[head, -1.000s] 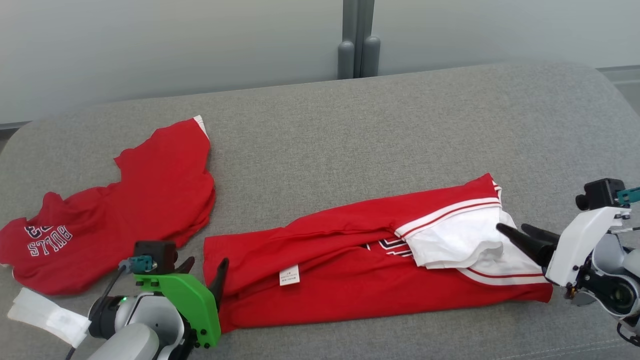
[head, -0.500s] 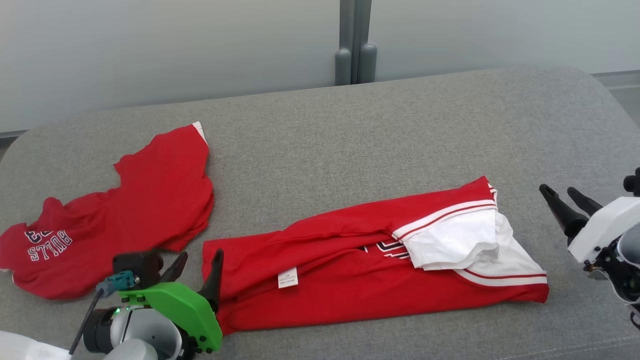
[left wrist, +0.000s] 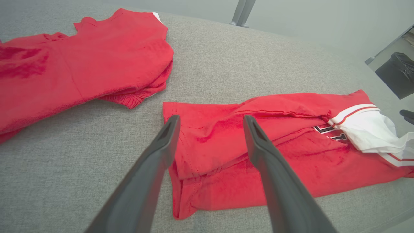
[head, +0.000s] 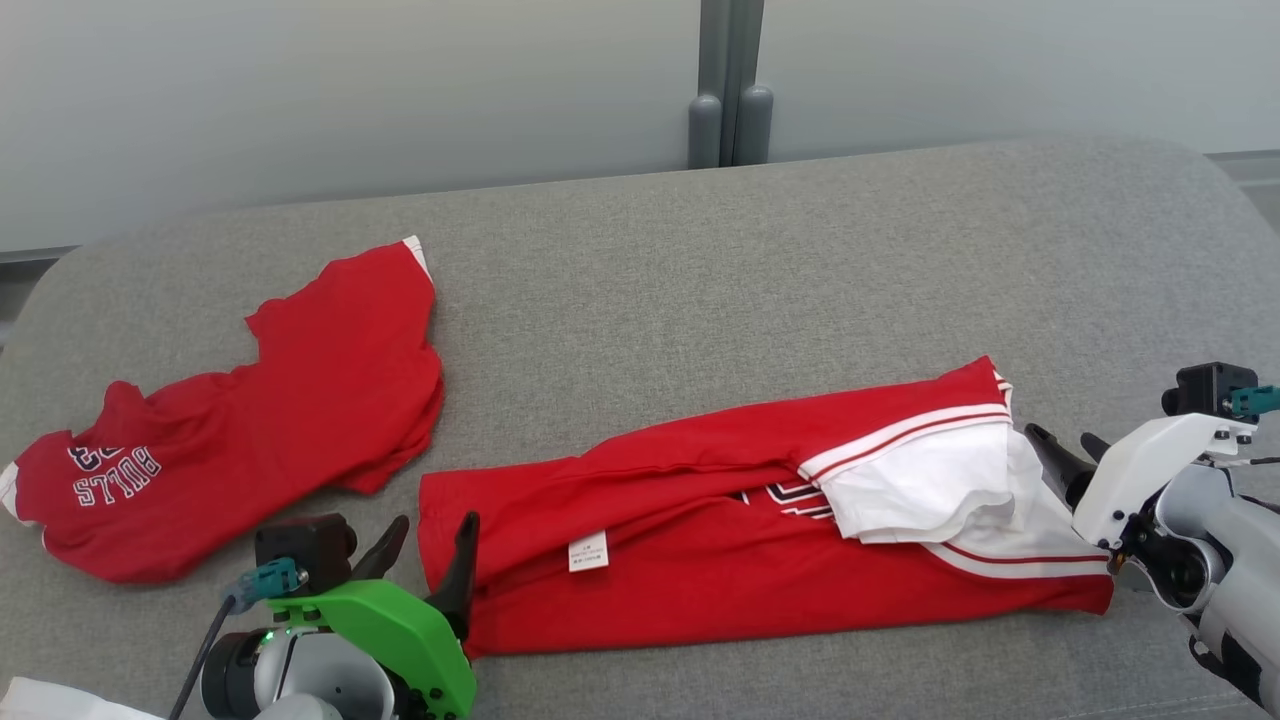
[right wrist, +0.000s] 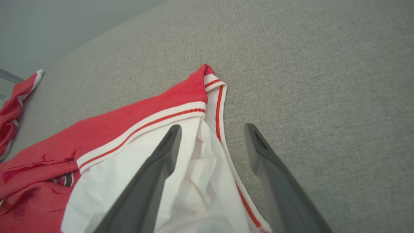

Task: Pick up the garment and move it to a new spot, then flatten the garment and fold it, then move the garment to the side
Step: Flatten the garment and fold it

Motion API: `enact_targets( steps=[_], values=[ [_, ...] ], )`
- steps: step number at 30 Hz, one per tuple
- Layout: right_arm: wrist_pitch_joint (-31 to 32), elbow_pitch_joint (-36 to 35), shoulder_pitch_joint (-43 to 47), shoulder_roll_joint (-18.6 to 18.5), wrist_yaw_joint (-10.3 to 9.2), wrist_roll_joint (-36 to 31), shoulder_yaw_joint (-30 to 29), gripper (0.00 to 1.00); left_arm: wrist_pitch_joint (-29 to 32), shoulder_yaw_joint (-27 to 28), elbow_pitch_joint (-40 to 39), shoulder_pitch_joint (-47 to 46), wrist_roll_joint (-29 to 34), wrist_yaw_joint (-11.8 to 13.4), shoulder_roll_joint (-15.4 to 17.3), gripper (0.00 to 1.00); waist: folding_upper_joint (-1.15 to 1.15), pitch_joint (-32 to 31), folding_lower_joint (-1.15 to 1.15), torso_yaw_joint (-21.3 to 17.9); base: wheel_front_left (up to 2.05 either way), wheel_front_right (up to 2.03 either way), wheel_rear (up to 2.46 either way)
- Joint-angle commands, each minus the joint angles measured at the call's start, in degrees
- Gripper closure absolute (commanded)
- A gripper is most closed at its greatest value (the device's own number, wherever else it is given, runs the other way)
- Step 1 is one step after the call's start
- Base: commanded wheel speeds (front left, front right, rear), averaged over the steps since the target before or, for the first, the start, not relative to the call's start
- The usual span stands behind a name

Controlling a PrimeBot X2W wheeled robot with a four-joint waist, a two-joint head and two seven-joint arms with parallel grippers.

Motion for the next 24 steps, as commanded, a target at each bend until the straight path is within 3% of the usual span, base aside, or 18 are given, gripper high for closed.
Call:
enact_targets(
  steps=[1, 12, 24],
  values=[
    [1.16, 1.71, -1.04, 0.48, -0.01, 0.44, 0.02, 0.00, -0.33, 0.02, -0.18, 0.53, -0.11, 0.14, -0.14, 0.00, 0.00, 0.34, 0.00, 0.28, 0.00, 0.00, 0.00],
    [9.30, 10.41, -4.50, 5.38, -0.01, 1.56, -0.01, 0.00, 0.12, -0.68, 0.54, -0.94, -0.03, -0.64, -0.79, 0.00, 0.00, 1.68, 0.00, 1.95, 0.00, 0.00, 0.00],
    [22.61, 19.90, -7.09, 9.24, -0.01, 3.23, 0.78, 0.00, 0.95, -1.03, 0.61, -1.61, -0.11, -0.54, -0.44, 0.00, 0.00, 2.10, 0.00, 3.65, 0.00, 0.00, 0.00]
  ],
)
